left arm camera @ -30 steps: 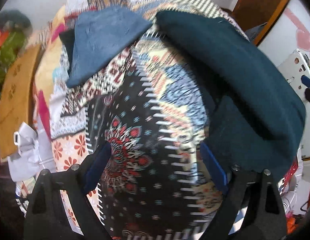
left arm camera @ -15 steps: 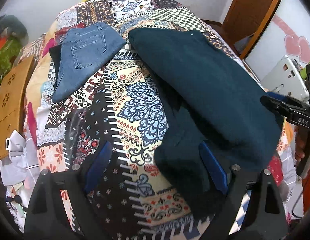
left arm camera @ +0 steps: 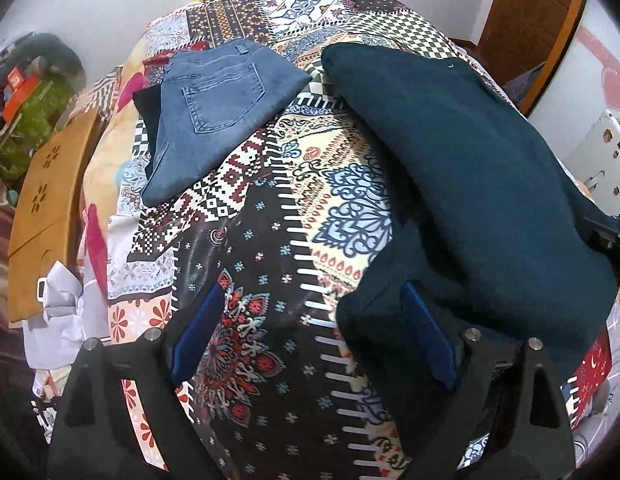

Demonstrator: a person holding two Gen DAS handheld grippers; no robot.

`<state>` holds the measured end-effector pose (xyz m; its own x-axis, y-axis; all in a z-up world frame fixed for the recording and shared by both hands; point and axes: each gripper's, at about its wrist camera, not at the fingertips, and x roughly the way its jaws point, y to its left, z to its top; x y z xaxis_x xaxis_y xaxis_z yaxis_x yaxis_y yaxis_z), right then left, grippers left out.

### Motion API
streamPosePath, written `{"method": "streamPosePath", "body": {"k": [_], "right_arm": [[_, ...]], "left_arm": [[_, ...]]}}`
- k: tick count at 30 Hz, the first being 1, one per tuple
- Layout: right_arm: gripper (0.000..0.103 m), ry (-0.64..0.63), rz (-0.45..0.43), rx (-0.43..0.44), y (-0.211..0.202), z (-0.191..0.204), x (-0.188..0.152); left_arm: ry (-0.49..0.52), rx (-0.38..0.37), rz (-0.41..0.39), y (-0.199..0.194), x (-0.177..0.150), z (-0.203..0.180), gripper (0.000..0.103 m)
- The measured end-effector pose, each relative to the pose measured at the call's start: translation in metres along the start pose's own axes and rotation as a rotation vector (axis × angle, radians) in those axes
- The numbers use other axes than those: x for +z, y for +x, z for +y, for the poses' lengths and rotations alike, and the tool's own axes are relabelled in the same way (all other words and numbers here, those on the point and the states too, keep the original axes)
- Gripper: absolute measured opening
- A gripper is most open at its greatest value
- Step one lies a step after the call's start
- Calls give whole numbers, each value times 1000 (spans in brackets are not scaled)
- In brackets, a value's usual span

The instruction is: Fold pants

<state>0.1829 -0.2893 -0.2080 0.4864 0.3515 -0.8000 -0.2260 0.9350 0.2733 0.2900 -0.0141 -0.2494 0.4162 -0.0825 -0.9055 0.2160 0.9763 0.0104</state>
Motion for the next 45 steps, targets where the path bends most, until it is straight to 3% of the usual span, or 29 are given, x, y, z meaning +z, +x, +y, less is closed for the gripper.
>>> {"method": "streamPosePath", "body": {"k": [6,9,14,20,27,29,30,31,34,40,45], "right_arm": [[32,-41,-6,-35,-11,-14,13],[32,-49,-59,-54,-22,-22,32],[42,-62,-127,-59,-20,-25,74],[46,-75,-123,-48,19,-27,115],[46,-54,-21,-23,89,-39,150],[40,-68,13,-13,103,-43,154],[30,-80,27,-7,109,-43,154],[25,-95,39,-1,114,-44,154],[19,-138,27,-7,118,-44,151],[18,-91,26,20,122,-55,148],[18,-96,22,-7,103,-49,147]], "left_arm": [[25,19,-58,-24,17,5,90],[15,8,-114,-37,41,11,90],[-10,2,-163,-37,91,14,94],[12,-40,-149,-2,141,0,94],[69,-68,-78,56,169,-29,94],[91,-43,-59,69,173,-34,94],[106,-16,-50,76,175,-36,94],[112,0,-45,82,176,-36,94],[98,-1,-34,93,176,-29,94],[11,-41,-6,107,173,-16,94],[-24,-14,-79,81,171,-12,93]]}}
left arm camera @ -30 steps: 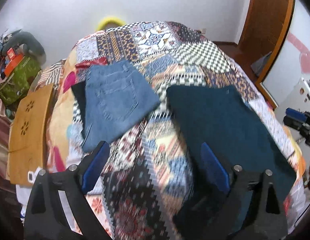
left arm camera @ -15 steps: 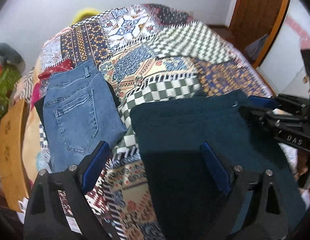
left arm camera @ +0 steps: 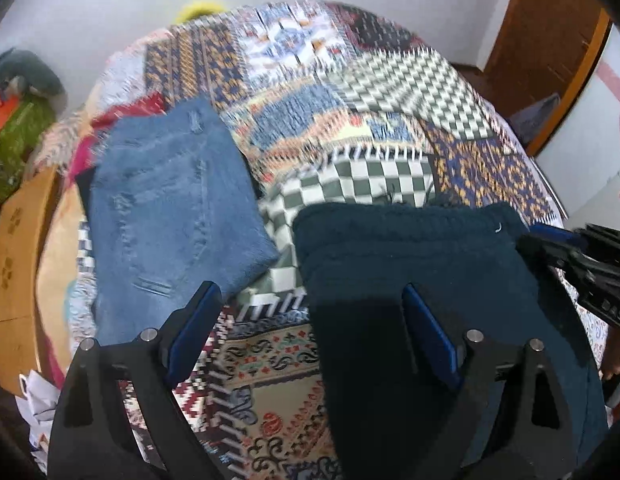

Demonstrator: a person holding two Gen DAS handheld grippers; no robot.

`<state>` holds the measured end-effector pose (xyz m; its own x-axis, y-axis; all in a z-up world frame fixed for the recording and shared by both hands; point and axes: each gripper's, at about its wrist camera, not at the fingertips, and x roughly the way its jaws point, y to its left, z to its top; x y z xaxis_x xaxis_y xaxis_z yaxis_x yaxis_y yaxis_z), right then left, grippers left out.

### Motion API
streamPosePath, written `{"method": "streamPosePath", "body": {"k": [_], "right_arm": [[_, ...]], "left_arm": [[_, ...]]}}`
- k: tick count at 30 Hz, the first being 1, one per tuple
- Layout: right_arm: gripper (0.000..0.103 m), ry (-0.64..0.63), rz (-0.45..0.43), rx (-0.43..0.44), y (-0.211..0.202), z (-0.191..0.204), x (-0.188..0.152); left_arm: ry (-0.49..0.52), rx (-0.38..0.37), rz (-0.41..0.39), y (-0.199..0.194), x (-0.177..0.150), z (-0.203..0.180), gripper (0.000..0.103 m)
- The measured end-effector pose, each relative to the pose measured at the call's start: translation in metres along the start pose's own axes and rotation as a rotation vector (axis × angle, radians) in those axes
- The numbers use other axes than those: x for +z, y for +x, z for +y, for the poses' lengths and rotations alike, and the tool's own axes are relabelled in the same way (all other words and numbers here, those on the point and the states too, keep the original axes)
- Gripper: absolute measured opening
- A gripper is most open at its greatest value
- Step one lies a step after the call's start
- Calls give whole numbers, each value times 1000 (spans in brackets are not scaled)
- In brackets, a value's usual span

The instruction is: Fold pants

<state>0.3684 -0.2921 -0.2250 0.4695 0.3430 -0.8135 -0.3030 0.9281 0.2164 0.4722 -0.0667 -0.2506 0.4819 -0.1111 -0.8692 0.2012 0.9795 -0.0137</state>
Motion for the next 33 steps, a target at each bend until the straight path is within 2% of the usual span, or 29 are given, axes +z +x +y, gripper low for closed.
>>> {"method": "streamPosePath", "body": {"k": [3,7,10,16,21,26,33], "right_arm": [[22,-52,-39,-33,-30,8,-5],[42,-94,-117,-46,-70,18,-16],[51,-109,-159,-48,-97,27,-28],[76,-111,-157,-47,-117,39,-52],[79,-71,-80,-25,-102,34,-74],[79,4,57,10,-65,20,-89],[80,95,139,156,-33,5,-90]], "left_arm": [[-1,6,-55,-28,-2,3,93],[3,7,-147,-72,-11,3,93],[15,-13,-172,-99,-20,1,93],[25,-88,-110,-118,-43,-3,93],[72,-107,4,-104,-69,-13,93],[86,-123,93,-78,-85,-16,93],[54,-209,175,-53,-74,-15,93]]}}
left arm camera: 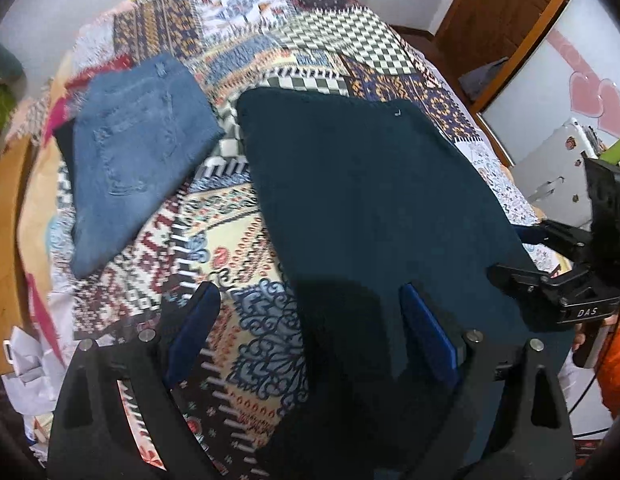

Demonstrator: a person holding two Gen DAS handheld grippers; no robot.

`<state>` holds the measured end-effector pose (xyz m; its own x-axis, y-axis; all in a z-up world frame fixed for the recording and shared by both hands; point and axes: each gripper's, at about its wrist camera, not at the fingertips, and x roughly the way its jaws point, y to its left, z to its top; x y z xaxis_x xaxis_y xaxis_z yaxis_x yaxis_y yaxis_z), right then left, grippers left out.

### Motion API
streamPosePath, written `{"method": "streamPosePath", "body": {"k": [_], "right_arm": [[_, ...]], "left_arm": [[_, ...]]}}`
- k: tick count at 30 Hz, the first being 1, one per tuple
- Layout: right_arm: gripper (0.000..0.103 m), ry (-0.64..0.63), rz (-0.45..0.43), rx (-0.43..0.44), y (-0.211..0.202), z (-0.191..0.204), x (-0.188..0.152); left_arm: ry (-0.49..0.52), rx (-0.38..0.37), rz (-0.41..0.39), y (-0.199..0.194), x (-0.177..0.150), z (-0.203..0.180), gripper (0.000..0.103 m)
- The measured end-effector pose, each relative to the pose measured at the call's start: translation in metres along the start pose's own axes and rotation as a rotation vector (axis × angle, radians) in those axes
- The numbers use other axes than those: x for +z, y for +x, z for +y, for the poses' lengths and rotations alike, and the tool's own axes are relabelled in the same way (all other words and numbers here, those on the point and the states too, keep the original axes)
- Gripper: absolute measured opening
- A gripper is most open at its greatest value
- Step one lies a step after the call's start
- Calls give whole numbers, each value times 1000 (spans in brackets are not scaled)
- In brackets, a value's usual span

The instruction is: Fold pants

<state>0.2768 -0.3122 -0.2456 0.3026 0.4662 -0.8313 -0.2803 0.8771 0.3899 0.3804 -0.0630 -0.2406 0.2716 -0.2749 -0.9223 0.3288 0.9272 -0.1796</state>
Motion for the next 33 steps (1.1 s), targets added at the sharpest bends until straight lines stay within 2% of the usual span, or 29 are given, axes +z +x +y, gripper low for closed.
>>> {"method": "streamPosePath", "body": {"k": [8,11,14,16,17,19,20,22,24,28,33], "right_arm": [[82,79,74,159,34,-12,11],[82,68,83,171,38,-9,16],[75,54,87,182,41,-4,20],[65,55,92,191,40,0,21],[62,54,92,188,40,1,23],[48,54,89,184,38,4,26],[46,43,85,168,36,8,27],[37,19,72,142,32,14,29],[35,-15,58,113,28,23,33],[32,-79,-2,67,14,45,40],[32,-143,-106,48,-9,68,58]], "left_arm": [[-29,-144,136,36,17,-1,93],[-19,-173,156,45,23,-5,93],[-18,-192,160,49,29,-10,90],[-15,-195,158,50,32,-13,83],[-12,-195,152,49,33,-16,76],[-17,-186,135,46,33,-16,66],[-19,-179,123,44,32,-16,62],[-10,-166,101,38,30,-17,56],[0,-155,73,29,28,-19,49],[29,-128,2,4,25,-23,46],[53,-91,-153,-47,23,-14,44]]}}
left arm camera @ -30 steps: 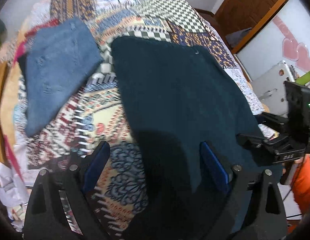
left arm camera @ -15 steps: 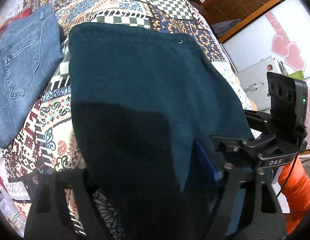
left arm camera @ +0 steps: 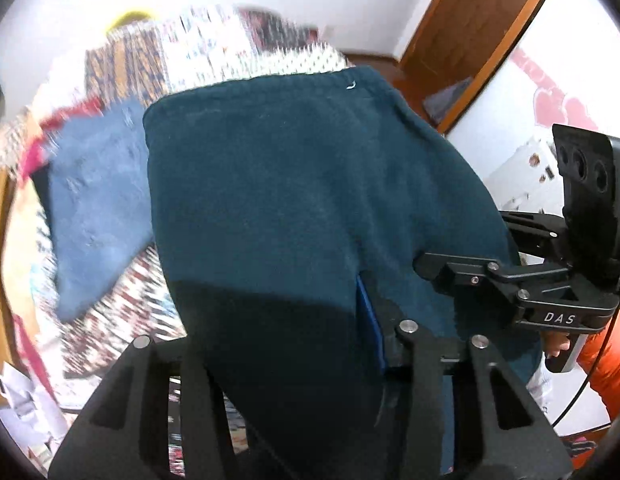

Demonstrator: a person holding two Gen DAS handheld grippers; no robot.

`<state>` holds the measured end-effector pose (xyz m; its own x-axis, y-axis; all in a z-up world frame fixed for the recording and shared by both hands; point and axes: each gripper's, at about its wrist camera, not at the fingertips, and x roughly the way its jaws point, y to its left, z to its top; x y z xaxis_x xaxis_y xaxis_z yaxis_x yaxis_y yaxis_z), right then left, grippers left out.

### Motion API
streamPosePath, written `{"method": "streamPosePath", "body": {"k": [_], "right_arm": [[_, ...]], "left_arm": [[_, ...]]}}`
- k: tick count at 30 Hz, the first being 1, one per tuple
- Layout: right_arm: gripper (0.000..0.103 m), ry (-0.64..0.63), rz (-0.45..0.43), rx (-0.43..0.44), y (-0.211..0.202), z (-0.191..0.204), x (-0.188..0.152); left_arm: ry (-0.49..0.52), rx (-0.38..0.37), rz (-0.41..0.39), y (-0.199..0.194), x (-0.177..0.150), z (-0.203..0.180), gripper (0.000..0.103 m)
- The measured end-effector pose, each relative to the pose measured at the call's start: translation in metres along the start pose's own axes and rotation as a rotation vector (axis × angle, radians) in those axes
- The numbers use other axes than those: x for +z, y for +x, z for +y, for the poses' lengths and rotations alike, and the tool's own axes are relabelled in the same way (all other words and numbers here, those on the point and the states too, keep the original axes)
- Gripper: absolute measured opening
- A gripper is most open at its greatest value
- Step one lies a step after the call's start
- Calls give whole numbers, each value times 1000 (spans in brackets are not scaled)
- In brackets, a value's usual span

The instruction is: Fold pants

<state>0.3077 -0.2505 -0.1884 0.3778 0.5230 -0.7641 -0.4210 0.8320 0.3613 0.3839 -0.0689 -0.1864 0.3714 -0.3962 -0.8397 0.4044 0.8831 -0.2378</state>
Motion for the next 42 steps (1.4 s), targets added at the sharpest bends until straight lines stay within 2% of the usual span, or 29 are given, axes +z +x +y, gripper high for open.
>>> {"method": "streamPosePath", "body": {"k": [8,14,21,27,36,42], "right_arm": [[31,-115,-172,8,-19,50,60],[31,-153,-229,39,1,73,103],[31,-191,-197,36,58,93,134],[31,-200,-136,17,113,88,160],[31,-176,-32,-37,200,71,186],[33,-166,68,-83,231,62,192]], "left_arm": [[-6,86,-233,-81,26,38,44],[-28,179,-334,-104,40,86,44],[-77,192,-315,-86,58,162,44],[-132,209,-279,-42,70,214,44],[-178,222,-198,37,85,273,44],[-247,169,-133,78,86,300,47]]}}
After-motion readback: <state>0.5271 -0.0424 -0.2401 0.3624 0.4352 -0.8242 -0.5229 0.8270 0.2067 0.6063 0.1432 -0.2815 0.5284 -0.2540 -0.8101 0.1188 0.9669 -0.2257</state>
